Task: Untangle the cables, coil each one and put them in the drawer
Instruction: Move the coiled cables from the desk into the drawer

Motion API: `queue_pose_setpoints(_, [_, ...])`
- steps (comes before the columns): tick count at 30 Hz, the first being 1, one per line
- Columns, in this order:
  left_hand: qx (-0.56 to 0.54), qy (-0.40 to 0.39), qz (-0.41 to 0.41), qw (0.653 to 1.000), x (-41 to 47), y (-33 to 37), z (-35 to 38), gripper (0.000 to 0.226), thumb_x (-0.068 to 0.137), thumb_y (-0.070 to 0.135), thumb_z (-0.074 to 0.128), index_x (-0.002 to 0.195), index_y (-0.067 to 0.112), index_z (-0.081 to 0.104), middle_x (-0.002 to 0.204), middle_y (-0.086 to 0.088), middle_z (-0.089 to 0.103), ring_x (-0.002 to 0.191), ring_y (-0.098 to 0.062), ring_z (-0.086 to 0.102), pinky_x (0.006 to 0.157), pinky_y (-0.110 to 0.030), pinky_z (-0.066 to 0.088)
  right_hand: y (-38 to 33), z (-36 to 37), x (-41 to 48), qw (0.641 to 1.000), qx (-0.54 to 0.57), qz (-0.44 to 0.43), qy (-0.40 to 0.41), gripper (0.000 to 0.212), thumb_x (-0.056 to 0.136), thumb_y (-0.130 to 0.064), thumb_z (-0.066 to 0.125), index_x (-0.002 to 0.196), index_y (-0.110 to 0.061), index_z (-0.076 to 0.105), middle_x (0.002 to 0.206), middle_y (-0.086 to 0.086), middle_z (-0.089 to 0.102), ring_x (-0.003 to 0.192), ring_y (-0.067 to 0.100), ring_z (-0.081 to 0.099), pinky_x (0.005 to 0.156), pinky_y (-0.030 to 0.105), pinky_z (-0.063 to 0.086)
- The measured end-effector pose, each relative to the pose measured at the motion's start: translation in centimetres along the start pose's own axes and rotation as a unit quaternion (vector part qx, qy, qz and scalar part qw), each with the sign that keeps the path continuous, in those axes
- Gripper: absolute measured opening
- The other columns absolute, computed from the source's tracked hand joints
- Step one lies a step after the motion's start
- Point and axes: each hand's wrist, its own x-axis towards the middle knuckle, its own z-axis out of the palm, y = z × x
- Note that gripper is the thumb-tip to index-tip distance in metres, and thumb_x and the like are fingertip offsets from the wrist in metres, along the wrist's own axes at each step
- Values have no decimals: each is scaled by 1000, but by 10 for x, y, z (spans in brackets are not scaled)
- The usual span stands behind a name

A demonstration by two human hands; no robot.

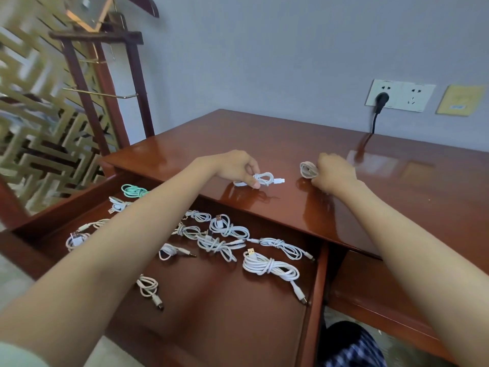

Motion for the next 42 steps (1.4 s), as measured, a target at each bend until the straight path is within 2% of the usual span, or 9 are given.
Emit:
queue_pose_setpoints(3, [-31,3,9,999,-23,8,8,38,80,35,71,112,16,62,96,5,59,93,-12,54,79,-23,36,-6,4,-12,1000,-10,4,-2,39,85,-13,58,117,2,39,114,25,56,109,39,52,74,36,37])
queue_pose_setpoints(8, [-58,10,22,998,-57,12,17,33,79,34,72,107,18,64,83,15,58,81,-8,56,64,-17,41,-15,6,-24,1000,28,-11,8,39,84,-17,61,113,-1,41,111,24,58,107,38,52,70,34,34])
queue_pose_setpoints(13, [-48,15,8,999,-78,2,21,30,78,36,73,103,22,64,90,11,58,90,-10,55,81,-25,42,-36,6,-30,997,76,-28,3,44,80,-27,67,110,-3,44,108,21,59,103,37,54,70,34,37])
queue_pose_setpoints(23, [-55,51,13,997,-56,-5,26,34,78,34,73,107,17,64,99,4,56,96,-14,52,88,-28,42,-69,7,-39,989,110,-95,11,37,82,-26,61,109,-5,45,100,19,61,94,37,54,66,33,37])
queue_pose_setpoints(27, [-55,35,7,998,-39,-1,23,27,76,35,75,97,25,62,90,12,56,94,-30,61,87,-43,51,-61,3,-37,989,128,-75,17,36,81,-27,62,106,-6,46,98,17,61,91,36,56,65,33,38])
queue_pose_setpoints(29, [-50,30,13,998,-34,3,19,26,76,35,75,96,25,62,87,15,55,92,-30,62,85,-40,50,-55,-1,-35,986,155,-58,11,38,80,-30,64,105,-7,47,99,14,62,92,35,57,68,33,41])
queue_pose_setpoints(36, [-23,-59,6,998,-54,13,2,32,76,38,74,100,19,67,80,16,62,75,1,56,74,-18,42,-63,-19,-49,962,241,-61,-111,38,80,-23,65,112,-7,51,112,9,60,93,21,52,72,29,41])
queue_pose_setpoints(39, [-14,-111,-13,994,-71,9,5,28,75,35,75,97,20,67,79,16,63,74,2,55,73,-13,40,-81,-21,-68,952,233,-100,-169,45,77,-23,66,115,0,57,117,15,62,104,27,57,87,41,49])
queue_pose_setpoints(42, [-4,-168,-47,985,-85,0,14,30,73,34,77,98,22,67,86,12,64,82,-6,57,80,-19,40,-92,-17,-83,941,215,-126,-230,46,76,-22,66,114,1,58,117,17,62,92,23,60,71,33,50])
